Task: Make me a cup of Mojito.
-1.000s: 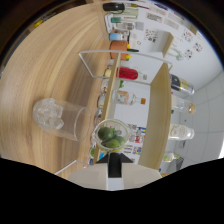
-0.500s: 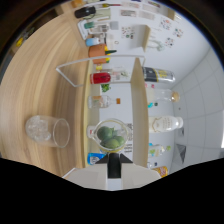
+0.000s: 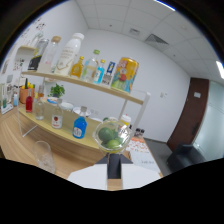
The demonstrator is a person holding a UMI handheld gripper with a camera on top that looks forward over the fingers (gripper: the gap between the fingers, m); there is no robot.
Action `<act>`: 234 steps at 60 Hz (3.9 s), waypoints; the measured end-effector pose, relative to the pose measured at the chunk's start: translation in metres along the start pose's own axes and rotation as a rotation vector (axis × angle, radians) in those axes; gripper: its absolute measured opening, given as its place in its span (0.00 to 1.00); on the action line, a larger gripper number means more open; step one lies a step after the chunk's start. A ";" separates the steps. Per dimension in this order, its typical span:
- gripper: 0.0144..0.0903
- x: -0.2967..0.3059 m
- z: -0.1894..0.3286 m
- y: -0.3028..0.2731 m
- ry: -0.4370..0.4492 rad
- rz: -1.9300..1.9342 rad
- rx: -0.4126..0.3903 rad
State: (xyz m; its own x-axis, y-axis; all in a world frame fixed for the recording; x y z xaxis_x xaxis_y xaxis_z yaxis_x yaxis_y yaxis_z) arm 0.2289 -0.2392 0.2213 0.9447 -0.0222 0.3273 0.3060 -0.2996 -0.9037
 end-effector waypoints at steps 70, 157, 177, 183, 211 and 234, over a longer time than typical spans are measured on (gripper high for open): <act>0.94 0.005 0.031 0.195 -0.105 0.261 -0.463; 0.93 -0.186 0.046 -0.084 -0.225 0.312 -0.054; 0.56 -0.197 0.108 -0.067 -0.217 0.310 -0.137; 0.40 -0.198 0.111 -0.064 -0.218 0.315 -0.141; 0.26 -0.174 0.068 -0.082 -0.230 0.304 -0.082; 0.25 -0.118 0.017 0.018 -0.123 0.297 -0.212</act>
State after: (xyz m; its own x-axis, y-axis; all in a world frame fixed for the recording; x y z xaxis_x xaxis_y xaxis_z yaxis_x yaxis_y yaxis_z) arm 0.1248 -0.2257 0.1615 0.9996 -0.0273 0.0122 -0.0027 -0.4880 -0.8729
